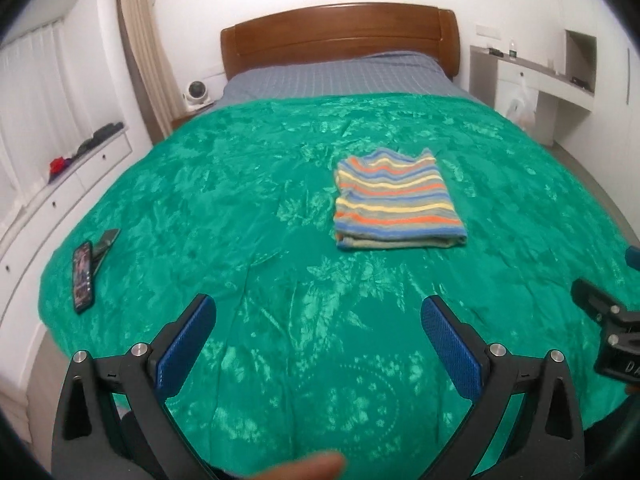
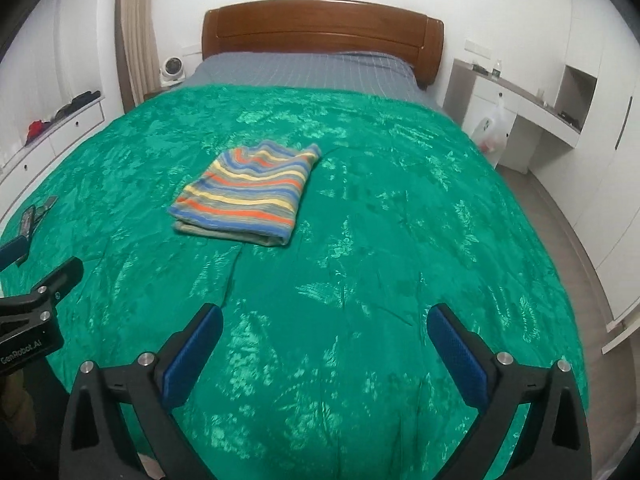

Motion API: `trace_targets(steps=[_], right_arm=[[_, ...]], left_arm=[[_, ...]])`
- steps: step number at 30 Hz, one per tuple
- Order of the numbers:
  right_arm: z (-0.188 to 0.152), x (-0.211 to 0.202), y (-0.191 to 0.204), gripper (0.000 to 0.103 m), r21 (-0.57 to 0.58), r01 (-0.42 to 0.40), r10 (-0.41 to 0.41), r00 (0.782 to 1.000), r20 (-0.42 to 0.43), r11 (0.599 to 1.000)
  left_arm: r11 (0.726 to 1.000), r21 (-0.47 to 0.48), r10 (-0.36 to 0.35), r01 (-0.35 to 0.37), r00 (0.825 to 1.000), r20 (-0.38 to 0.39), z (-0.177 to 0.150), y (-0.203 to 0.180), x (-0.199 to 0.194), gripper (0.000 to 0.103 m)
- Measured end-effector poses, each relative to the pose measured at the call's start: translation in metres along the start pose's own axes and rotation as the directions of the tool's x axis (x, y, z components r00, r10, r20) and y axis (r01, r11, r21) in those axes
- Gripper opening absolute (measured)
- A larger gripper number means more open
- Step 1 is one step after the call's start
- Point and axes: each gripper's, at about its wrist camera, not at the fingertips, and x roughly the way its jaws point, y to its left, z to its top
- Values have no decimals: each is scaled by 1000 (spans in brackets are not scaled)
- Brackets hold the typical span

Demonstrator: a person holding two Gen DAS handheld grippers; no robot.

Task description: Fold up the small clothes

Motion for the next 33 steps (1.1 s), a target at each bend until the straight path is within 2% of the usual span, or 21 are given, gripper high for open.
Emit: trace_targets(steps=[6, 11, 16, 23, 27, 33], right_arm=[[-8, -22, 1, 102, -18, -1, 1, 1000, 13, 1000], [-10, -43, -3, 102, -9, -18, 18, 999, 36, 1000], [-11, -64, -6, 102, -13, -17, 18, 998, 57, 1000], [-13, -76, 0, 102, -36, -14, 15, 999, 52, 999], [-15, -81, 2, 102, -18, -69, 69, 997, 39, 997], [-16, -88, 8, 102, -43, -104, 105, 994, 33, 994]], left_arm=[[999, 5, -31, 31, 999, 4, -3, -2, -19, 103], [997, -1, -78, 78, 996, -36, -2, -2, -31, 103], [999, 4, -48, 49, 998, -48, -5, 0, -46, 103], [998, -31, -54, 52, 997, -56, -8, 11, -55, 103], [996, -31, -81, 79, 995, -60, -10, 12, -62, 103], [998, 18, -51, 52, 998, -33, -13, 4, -73, 103]])
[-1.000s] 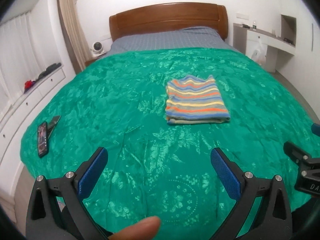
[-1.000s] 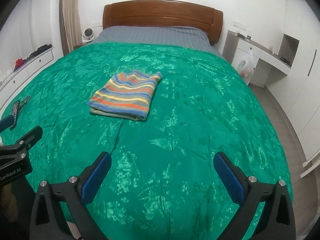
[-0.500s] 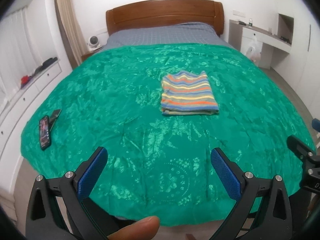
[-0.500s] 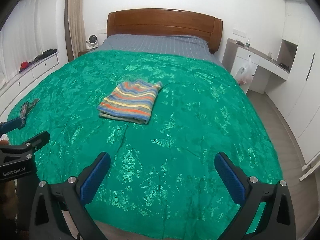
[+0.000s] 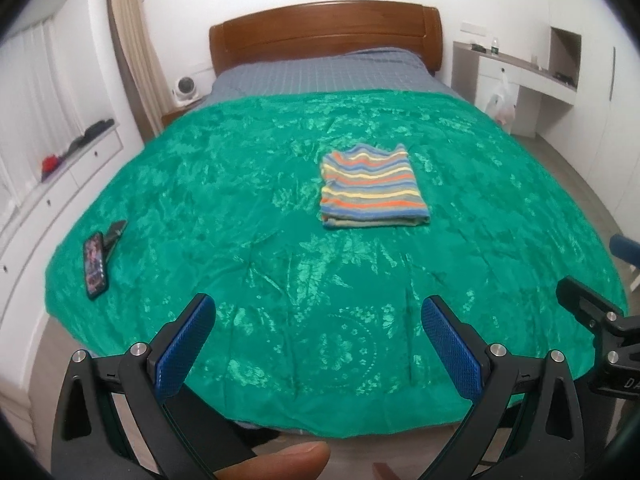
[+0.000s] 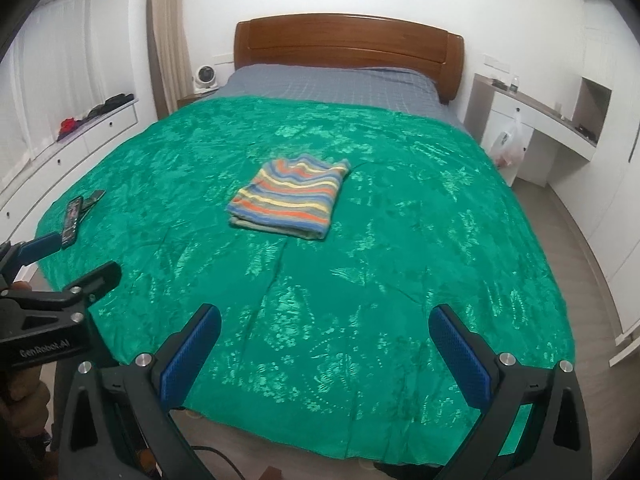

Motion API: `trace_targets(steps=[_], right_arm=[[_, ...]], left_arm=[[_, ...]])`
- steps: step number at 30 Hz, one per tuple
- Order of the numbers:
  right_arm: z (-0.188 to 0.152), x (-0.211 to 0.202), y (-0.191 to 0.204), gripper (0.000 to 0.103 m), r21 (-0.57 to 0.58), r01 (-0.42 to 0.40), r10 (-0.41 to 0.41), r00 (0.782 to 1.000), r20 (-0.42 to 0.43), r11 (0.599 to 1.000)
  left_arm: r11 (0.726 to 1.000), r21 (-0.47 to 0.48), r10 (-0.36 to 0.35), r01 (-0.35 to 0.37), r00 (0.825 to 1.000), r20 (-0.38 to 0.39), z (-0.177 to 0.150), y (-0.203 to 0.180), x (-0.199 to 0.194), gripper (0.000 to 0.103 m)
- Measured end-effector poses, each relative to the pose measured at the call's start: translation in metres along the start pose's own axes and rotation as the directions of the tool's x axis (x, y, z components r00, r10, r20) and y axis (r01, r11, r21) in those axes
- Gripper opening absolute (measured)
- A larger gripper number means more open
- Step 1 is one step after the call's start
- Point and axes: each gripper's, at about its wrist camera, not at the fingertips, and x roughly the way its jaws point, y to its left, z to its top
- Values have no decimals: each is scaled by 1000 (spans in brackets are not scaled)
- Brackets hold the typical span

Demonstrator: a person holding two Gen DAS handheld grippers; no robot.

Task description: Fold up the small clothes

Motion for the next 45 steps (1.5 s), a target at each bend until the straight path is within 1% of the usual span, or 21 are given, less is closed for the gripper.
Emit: trace_targets(steps=[6, 10, 20, 23, 26, 29, 32, 35, 37, 40, 42, 45], right_arm=[[0, -4, 1, 102, 3, -2, 2, 1000, 9, 1000], [0, -5, 0, 102, 2, -3, 3, 1000, 10, 1000], [5, -12, -3, 102, 8, -11, 10, 1000, 19, 1000], [14, -16, -4, 102, -9, -27, 27, 999, 28, 1000], [32, -19, -5, 102, -70, -53, 56, 997, 44, 996], [46, -23, -6, 102, -98, -44, 48, 998, 40, 994], [45, -29, -5, 102, -80, -26, 29, 999, 42, 996], [34, -26, -9, 102, 7, -49, 49, 999, 1, 999], [26, -21, -10, 102, 35, -48, 49, 999, -22, 998], [19, -15, -4, 102, -6, -13, 13, 999, -36, 1000], [19, -18, -5, 102, -1, 1, -1, 1000, -17, 1000], [22, -27, -3, 102, 4, 8, -8, 1000, 24, 1000]], left_arm=[[1000, 0, -22, 22, 1000, 5, 3, 0, -7, 103], [1000, 6, -12, 12, 1000, 6, 4, -1, -8, 103], [999, -11, -49, 49, 999, -6, 9, 2, -10, 103], [998, 8, -59, 59, 998, -9, 15, 2, -13, 103], [997, 42, -61, 60, 998, 10, 28, 2, -22, 103], [997, 53, -58, 56, 998, 38, 35, 0, -31, 103], [998, 9, -54, 54, 997, 47, 33, 0, -36, 103], [996, -43, -79, 79, 997, 12, 28, 2, -32, 103], [997, -39, -68, 68, 998, -10, 25, 2, -27, 103], [999, -19, -33, 33, 999, -14, 23, 0, -24, 103], [1000, -21, -14, 14, 1000, -8, 22, 0, -25, 103], [999, -39, -6, 6, 1000, -5, 22, 3, -24, 103]])
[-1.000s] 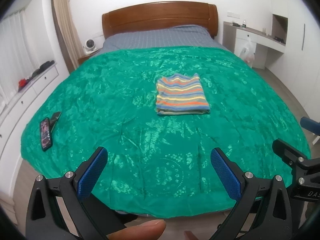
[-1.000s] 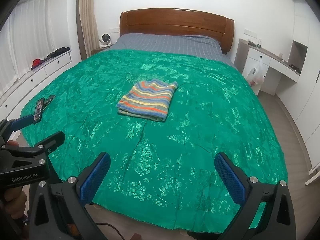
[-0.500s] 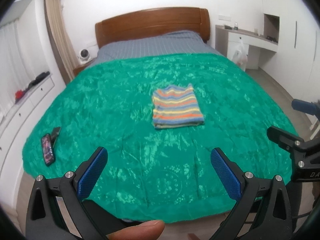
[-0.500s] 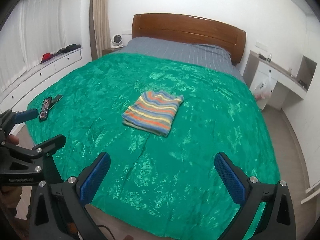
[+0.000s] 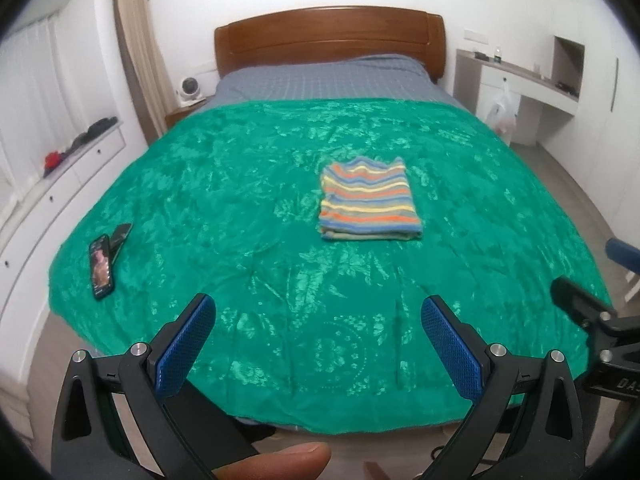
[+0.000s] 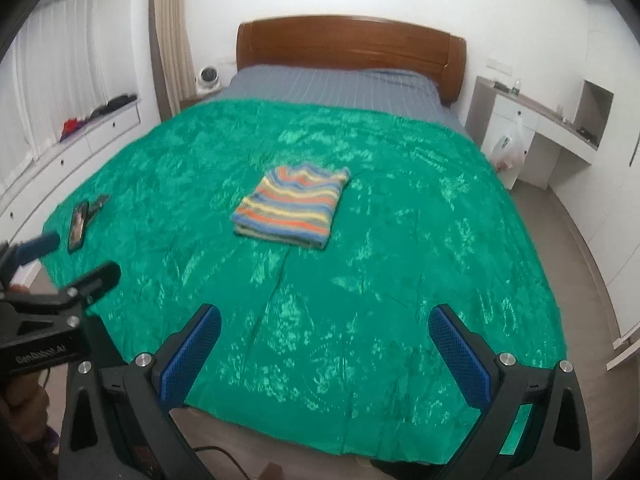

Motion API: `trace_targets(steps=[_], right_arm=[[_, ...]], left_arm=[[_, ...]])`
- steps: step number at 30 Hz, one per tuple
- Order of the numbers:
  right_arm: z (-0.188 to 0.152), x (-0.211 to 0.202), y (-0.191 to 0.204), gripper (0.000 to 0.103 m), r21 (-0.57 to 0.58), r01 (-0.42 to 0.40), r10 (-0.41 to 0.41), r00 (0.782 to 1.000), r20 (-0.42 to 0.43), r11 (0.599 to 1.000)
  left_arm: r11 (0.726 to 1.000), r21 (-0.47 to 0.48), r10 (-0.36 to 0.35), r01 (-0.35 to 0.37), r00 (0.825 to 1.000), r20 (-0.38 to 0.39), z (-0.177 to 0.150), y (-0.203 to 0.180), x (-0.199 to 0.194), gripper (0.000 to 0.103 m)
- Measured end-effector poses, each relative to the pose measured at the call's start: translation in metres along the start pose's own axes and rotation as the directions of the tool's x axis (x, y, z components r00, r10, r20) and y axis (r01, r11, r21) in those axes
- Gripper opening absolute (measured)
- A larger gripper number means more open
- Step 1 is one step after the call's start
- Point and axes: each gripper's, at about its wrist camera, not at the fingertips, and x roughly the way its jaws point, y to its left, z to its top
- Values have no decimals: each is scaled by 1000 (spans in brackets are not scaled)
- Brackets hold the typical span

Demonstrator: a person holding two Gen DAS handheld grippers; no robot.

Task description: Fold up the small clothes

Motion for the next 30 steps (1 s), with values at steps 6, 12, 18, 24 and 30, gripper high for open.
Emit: trace_targets(steps=[6, 12, 18, 24, 30], right_arm=[[4, -5, 14, 102, -33, -33, 34, 999, 24, 999], [-1, 2, 14, 102, -34, -6, 6, 1000, 0, 999], [-4, 2, 10, 102, -33, 21, -21, 1000, 4, 999], [-6, 5, 8, 102, -21, 10, -10, 1000, -5, 1000], [-7, 6, 5, 102, -9, 3, -4, 1000, -6, 1000]], left_arm=[[1000, 1, 7, -7, 1000, -2, 0, 0, 1, 103], [1000, -6, 16, -16, 1000, 7, -1, 2, 0, 103], [1000, -18, 20, -19, 1000, 17, -2, 3, 0, 103], [999, -28, 22, -21, 1000, 23, -2, 4, 1, 103], [999, -28, 38, -37, 999, 28, -3, 2, 1, 103]])
